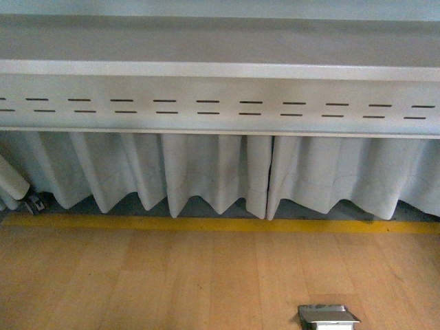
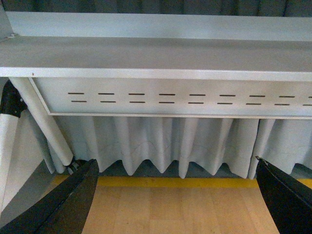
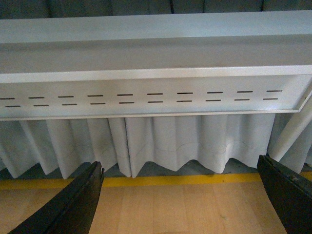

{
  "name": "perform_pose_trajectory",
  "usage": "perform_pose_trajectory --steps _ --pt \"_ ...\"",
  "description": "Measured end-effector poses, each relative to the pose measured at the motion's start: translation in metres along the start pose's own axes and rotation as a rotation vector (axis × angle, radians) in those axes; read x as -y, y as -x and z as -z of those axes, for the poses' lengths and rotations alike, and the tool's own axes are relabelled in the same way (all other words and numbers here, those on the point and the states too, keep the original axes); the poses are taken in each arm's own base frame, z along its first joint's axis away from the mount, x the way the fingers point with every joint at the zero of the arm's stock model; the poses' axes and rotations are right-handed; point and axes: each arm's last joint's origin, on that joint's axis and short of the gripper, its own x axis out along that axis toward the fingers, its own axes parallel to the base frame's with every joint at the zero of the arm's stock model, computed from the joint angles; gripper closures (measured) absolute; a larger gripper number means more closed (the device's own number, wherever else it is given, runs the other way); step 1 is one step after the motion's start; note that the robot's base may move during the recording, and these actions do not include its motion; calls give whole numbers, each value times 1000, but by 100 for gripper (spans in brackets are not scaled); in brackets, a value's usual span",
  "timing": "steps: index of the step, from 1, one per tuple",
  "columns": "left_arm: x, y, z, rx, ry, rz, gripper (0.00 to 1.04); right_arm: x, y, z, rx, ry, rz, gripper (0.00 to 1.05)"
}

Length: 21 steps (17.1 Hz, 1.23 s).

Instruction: Open oven

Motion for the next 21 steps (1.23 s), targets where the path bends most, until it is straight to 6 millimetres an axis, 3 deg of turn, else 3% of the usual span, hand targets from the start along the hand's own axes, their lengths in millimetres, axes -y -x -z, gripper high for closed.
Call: perform_pose_trajectory --steps 21 --pt "0 0 0 2 0 0 7 0 0 0 0 1 -1 6"
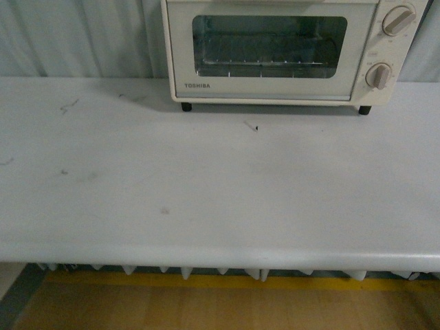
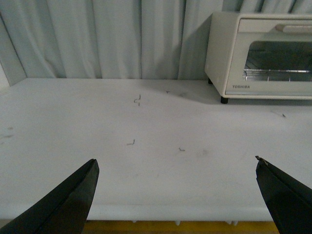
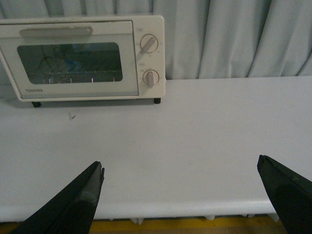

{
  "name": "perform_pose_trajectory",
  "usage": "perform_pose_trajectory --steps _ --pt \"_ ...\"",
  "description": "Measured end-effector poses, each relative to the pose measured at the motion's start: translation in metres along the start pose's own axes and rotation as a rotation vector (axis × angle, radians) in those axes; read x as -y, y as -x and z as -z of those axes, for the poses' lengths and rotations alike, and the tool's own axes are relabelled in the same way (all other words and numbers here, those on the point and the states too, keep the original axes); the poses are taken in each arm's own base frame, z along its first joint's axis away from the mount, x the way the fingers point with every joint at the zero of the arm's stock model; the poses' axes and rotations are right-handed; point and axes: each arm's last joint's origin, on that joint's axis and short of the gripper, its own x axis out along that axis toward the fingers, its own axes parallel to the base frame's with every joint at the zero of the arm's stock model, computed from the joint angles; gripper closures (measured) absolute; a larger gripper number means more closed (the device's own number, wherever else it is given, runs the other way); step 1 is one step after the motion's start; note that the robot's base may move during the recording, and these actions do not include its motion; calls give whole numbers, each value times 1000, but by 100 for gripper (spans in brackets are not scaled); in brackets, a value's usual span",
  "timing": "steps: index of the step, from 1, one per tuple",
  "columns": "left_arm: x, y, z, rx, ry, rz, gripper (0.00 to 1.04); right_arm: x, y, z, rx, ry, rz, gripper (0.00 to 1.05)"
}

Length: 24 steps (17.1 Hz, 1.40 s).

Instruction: Open oven

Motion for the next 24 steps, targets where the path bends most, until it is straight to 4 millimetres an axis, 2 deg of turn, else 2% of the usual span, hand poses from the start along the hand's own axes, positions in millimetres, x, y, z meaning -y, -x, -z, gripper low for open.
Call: perform_pose_trajectory --steps 24 --pt "0 0 0 -2 0 0 7 0 0 0 -1 -1 1 6"
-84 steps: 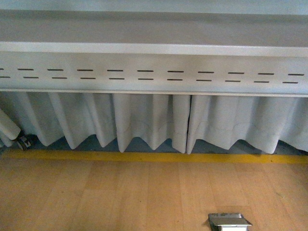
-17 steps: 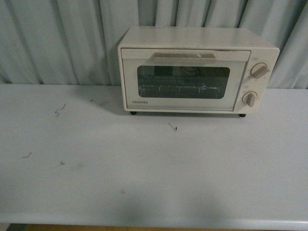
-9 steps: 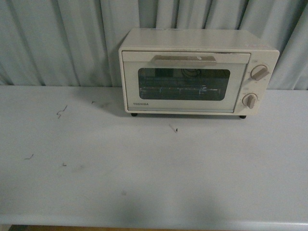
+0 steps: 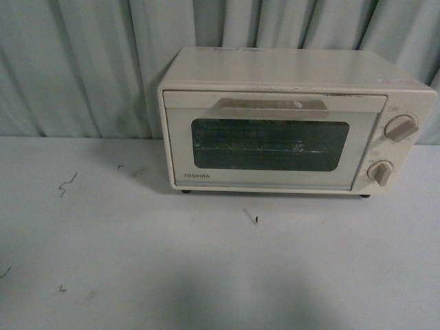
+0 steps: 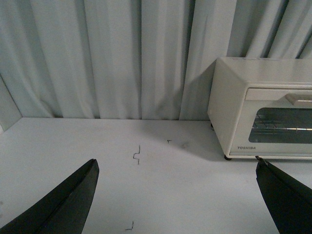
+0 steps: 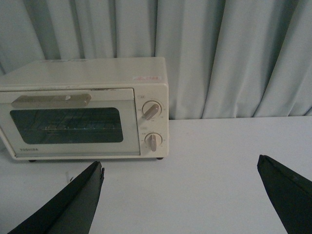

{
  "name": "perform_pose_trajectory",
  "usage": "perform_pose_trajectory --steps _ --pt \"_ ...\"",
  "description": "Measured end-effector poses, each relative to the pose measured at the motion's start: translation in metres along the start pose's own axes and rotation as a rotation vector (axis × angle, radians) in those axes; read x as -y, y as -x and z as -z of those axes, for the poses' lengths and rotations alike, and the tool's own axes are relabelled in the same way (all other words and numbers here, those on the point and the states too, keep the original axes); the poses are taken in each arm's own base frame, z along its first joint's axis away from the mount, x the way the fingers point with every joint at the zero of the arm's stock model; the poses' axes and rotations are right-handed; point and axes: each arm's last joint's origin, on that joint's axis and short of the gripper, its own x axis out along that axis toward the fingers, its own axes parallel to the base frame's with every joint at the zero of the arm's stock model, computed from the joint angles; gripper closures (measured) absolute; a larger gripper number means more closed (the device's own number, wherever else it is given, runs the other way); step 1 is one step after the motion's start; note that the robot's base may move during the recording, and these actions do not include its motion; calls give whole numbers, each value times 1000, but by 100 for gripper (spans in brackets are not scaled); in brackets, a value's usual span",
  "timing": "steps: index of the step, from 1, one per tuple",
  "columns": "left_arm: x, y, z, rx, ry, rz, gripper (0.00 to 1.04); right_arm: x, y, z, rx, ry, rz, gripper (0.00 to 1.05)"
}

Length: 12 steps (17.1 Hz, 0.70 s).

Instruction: Open oven

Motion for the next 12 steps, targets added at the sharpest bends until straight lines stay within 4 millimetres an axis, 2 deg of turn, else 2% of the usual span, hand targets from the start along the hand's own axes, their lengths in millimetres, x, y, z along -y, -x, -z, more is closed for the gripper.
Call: perform_pose_trajectory --steps 6,7,8,9,11,12 --pt "0 0 0 0 1 0 7 0 0 0 2 0 0 6" --pt "5 -2 -1 -245 160 -160 7 0 0 0 2 0 2 6" --pt "16 -16 -5 -353 335 -301 7 0 0 0 3 0 -2 6" --pt "24 -32 -2 -345 547 -444 7 0 0 0 2 0 1 6" --pt "51 -75 12 -342 993 -523 7 0 0 0 2 0 0 6" --pt "65 -94 24 -369 1115 -535 7 0 0 0 2 0 0 6"
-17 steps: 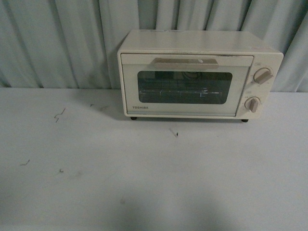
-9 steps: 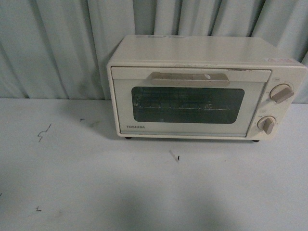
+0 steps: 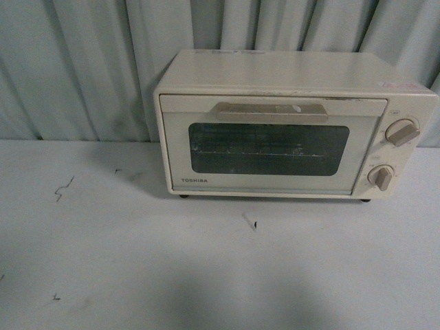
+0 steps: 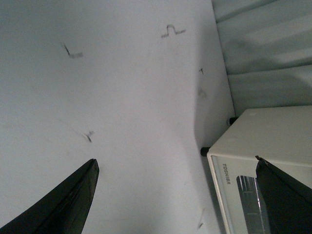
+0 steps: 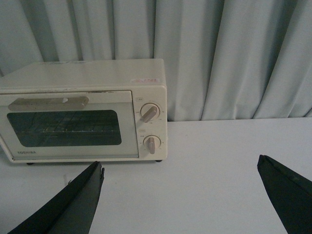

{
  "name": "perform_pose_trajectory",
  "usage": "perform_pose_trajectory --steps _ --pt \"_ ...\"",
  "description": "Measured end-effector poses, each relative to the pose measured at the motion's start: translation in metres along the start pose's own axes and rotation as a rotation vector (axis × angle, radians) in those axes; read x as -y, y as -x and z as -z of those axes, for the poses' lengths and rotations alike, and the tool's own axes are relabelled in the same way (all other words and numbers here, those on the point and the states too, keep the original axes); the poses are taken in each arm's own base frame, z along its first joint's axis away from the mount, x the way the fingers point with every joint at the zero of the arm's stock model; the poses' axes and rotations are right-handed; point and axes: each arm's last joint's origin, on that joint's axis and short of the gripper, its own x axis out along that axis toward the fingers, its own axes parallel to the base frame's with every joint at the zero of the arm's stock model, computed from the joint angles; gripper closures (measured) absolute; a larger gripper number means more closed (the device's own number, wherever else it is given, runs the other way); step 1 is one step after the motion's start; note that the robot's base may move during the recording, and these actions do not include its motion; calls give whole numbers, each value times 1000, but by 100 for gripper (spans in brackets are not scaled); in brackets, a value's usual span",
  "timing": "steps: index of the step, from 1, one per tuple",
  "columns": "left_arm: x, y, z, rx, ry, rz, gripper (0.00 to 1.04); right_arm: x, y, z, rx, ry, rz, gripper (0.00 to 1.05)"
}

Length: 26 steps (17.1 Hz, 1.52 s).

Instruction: Open oven

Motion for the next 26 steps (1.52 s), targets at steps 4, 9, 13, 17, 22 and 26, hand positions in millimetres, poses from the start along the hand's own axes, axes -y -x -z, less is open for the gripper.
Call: perform_pose_trajectory --steps 4,9,13,17,22,26 --pt "17 -59 66 -116 152 -12 7 0 0 0 0 0 0 6" --pt "20 -86 97 -176 164 5 7 0 0 0 0 0 0 6" --pt "28 -97 107 -199 220 84 7 0 0 0 0 0 0 6" --pt "18 -99 128 -259 216 126 7 0 0 0 0 0 0 6" --pt "14 -102 145 -326 221 171 7 0 0 0 0 0 0 6" --pt "9 -107 148 -344 218 167 7 0 0 0 0 0 0 6"
